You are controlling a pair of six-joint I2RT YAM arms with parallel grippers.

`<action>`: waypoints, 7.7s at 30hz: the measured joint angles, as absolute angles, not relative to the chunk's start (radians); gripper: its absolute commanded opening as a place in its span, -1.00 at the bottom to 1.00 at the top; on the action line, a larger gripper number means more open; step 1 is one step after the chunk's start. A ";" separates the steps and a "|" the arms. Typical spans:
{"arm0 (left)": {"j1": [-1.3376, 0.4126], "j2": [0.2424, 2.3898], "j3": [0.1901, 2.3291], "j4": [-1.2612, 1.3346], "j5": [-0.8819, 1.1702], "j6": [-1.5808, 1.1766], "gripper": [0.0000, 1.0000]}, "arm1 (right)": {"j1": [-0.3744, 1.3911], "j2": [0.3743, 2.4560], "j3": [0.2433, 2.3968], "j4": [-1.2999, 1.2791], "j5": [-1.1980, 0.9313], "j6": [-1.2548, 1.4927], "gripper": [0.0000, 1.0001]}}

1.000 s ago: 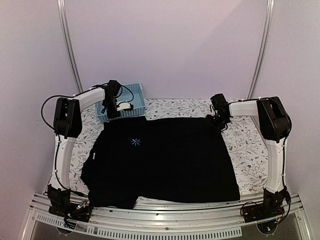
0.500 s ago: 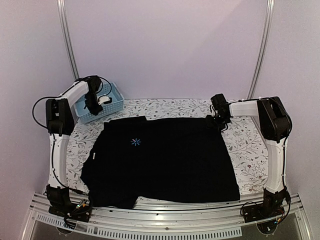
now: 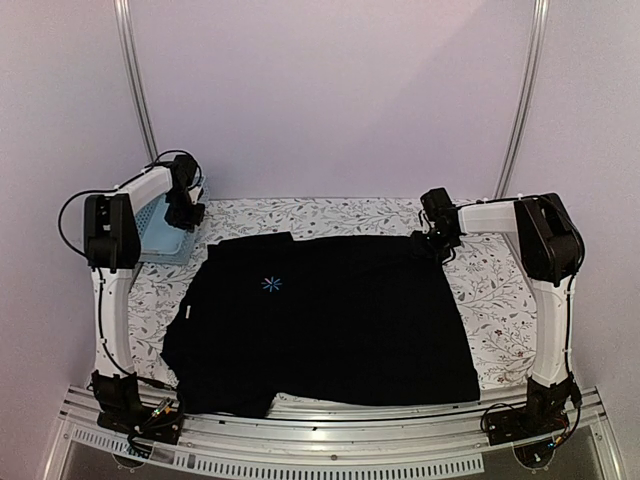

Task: Pin the brooch onto the clothing
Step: Move the bin to the corner of the board, then smooth out the flattened clothing at the center of the board, then pick up the brooch from the brooch box, then pass from the right arm to the left

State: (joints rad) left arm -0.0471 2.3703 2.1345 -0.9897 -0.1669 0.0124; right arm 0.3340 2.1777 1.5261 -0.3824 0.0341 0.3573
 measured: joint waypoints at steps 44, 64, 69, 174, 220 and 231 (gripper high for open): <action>-0.179 2.553 2.284 -1.098 -0.126 0.396 0.25 | 0.292 2.448 2.000 -0.612 0.073 0.158 -0.25; -0.201 2.329 2.077 -0.787 -0.182 0.384 -1.00 | 0.258 2.449 2.006 -0.572 0.038 0.198 -1.00; -0.210 2.299 2.096 -0.658 -0.213 0.385 -1.00 | 0.241 2.441 2.006 -0.517 0.023 0.219 -1.00; -0.286 1.612 1.127 -0.747 -0.114 0.417 0.70 | 0.215 2.478 2.027 -0.466 0.300 -0.018 -0.06; -0.286 1.612 1.122 -0.761 -0.107 0.419 0.68 | 0.204 2.201 1.878 -0.509 0.039 0.020 -1.00; -0.289 1.528 1.335 -0.918 0.132 0.537 0.68 | 0.409 1.844 1.725 -0.569 -0.381 -0.080 -1.00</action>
State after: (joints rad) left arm -0.2886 1.5280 1.3354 -0.9184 0.1318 0.5365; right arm 0.4088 1.8442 1.7248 -0.5690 -0.3805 -0.0795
